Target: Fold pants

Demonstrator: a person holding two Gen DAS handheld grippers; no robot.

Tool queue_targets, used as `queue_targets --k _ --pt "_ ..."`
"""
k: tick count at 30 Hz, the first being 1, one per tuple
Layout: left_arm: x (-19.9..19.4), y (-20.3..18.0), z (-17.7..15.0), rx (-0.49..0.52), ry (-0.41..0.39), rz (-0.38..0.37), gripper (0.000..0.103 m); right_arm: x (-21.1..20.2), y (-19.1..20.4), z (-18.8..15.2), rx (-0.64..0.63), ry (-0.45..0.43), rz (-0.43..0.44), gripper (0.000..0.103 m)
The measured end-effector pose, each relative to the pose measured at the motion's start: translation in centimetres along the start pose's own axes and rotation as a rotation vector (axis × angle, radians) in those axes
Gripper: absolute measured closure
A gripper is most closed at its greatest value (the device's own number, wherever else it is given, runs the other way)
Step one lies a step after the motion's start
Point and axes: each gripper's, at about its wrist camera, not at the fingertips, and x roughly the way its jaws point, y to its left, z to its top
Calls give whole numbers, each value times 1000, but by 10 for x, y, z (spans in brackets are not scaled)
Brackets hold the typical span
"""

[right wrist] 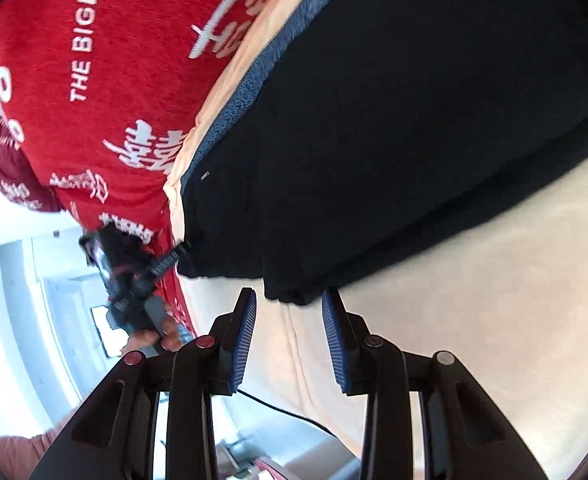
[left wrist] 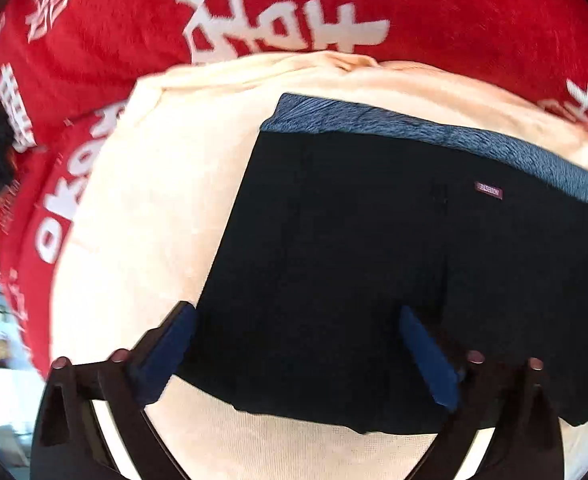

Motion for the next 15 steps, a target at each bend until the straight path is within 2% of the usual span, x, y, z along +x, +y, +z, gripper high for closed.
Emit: queue_targets --k 6,9,10,11,13,15 --pt "9 16 -2 -6 -13 -98 0 18 -1 3 6 -1 16 65" --pt "10 21 0 3 1 -114 0 27 4 17 18 13 -8 67" --pt "9 20 -1 20 0 -112 0 24 12 20 -12 6 -44 86" --pt "8 20 -2 30 -1 -115 0 19 27 21 -67 -15 -67 92" --pt "11 24 -3 26 -1 -133 0 8 43 14 -136 -42 -98 93" --pt "21 35 2 28 -5 -134 0 5 44 1 -166 -52 -165 94"
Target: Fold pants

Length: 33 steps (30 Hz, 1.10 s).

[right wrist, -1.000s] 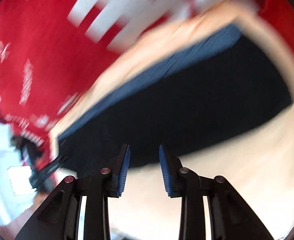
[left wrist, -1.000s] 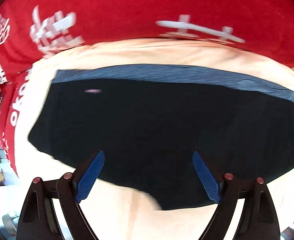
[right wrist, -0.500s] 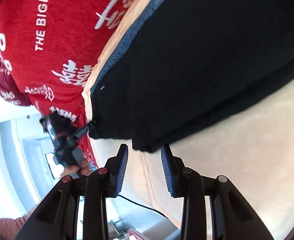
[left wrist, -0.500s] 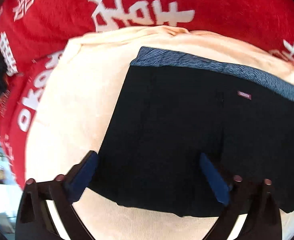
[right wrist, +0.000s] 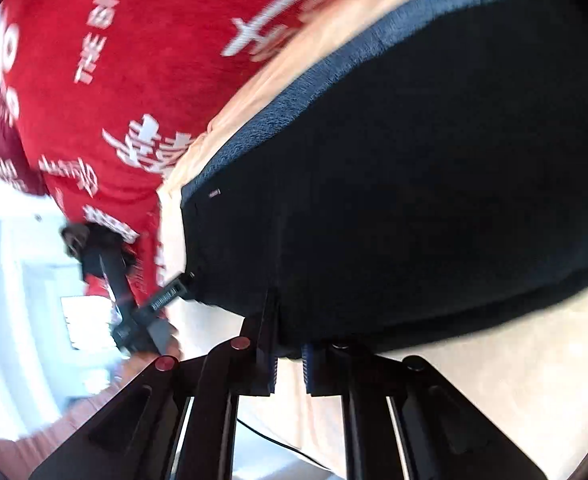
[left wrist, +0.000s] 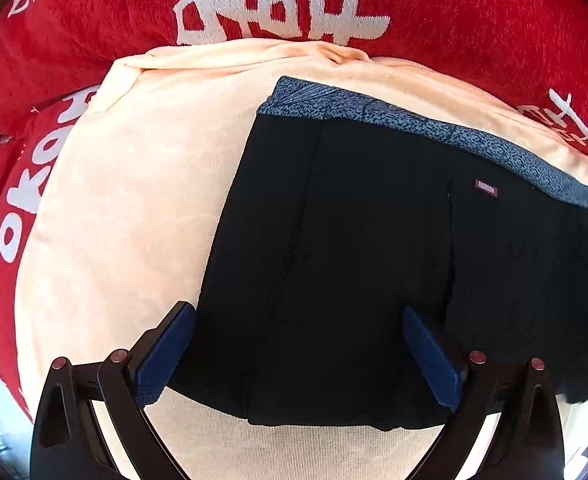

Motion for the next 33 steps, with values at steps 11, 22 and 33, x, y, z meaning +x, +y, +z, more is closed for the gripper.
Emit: queue_targets --k 11,22,33 --pt "-80 -52 -11 119 -83 70 0 -47 -25 -28 5 60 -174 75" --pt "-76 -175 -24 187 -69 -77 0 -97 -39 52 -138 -108 -407 75" --pt "-19 -200 -53 185 72 -11 0 -96 -66 29 -177 -41 -466 75"
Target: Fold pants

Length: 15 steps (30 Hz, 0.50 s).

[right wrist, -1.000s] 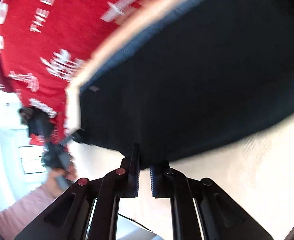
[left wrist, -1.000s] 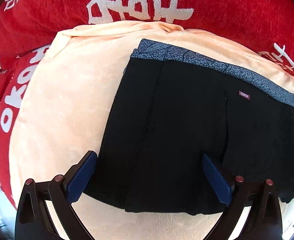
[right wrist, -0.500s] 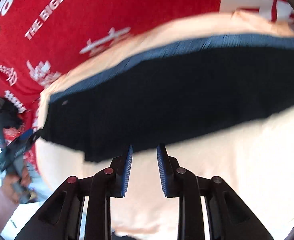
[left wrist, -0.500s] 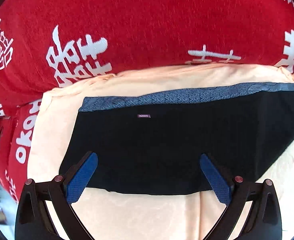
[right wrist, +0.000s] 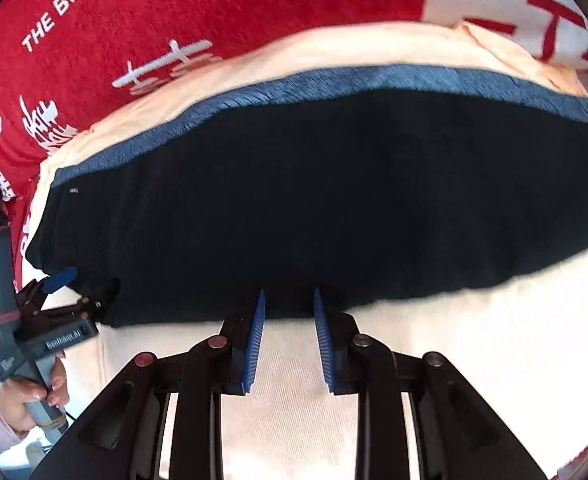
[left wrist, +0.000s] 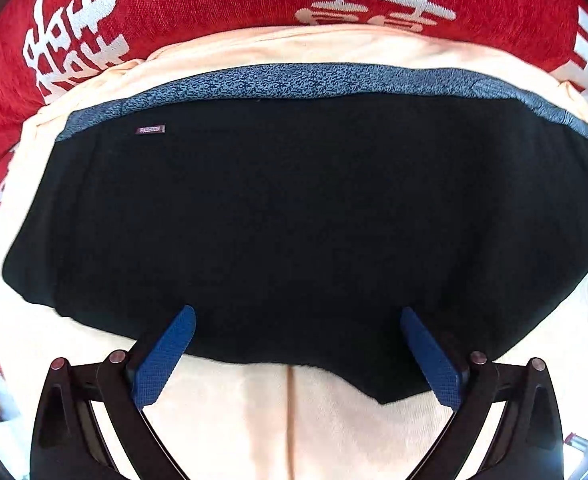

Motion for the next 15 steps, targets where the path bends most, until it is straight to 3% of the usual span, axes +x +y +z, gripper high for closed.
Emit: queue_targets --k 5,9,15 --pt "-25 -17 12 62 -56 -27 0 -8 -26 -22 131 49 13 73" --pt "-37 -46 24 81 -75 -59 0 -35 -54 -24 186 -16 -9 73" --pt "-28 -106 43 95 -81 -92 0 -70 -157 -7 484 -143 -84 71"
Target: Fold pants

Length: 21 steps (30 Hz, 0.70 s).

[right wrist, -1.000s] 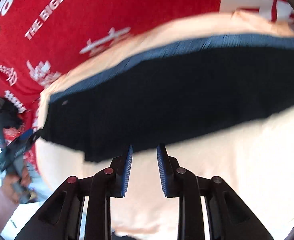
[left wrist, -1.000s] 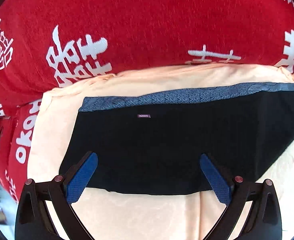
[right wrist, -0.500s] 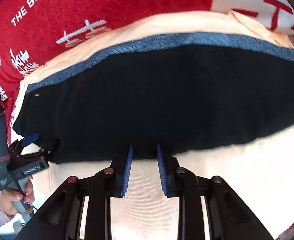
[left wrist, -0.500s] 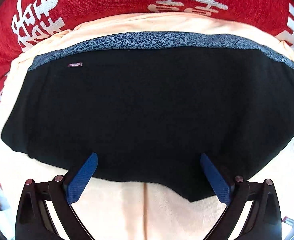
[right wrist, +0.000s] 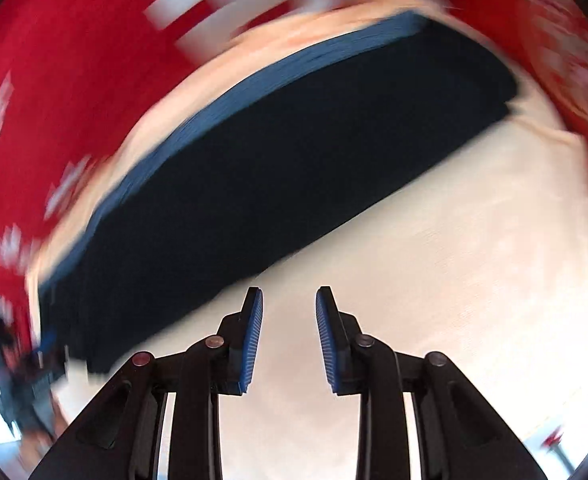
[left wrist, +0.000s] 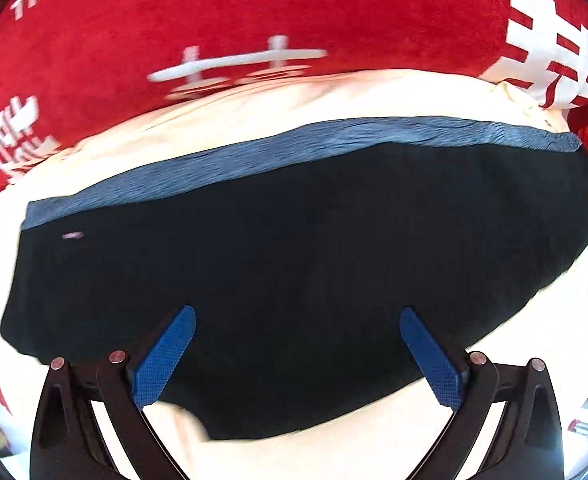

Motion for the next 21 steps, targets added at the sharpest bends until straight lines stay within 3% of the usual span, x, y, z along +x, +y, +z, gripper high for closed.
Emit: queue_targets --k 2,6,7,8,11,13,16,19,21 --pt "12 -15 3 -8 16 17 0 -5 -34 25 112 -45 -27 67" --pt "29 -16 8 -49 32 45 0 -2 -76 60 237 -81 10 67" --pt "30 -15 8 -49 35 46 0 -1 -77 66 242 -78 13 76" --pt "29 -16 6 -46 32 46 0 -3 -75 72 229 -83 11 95" --pt "27 -18 7 -29 40 65 0 -6 -69 77 132 -89 -37 94" --pt "28 -21 11 -12 47 83 0 -3 -76 81 144 -86 -68 94" --pt "29 -24 13 -3 44 105 0 -10 -101 80 224 -91 24 80" --pt "30 -25 15 -24 47 110 0 -5 -116 81 239 -68 50 69" --pt "32 -24 16 -39 54 114 0 -2 -123 82 279 -77 83 68"
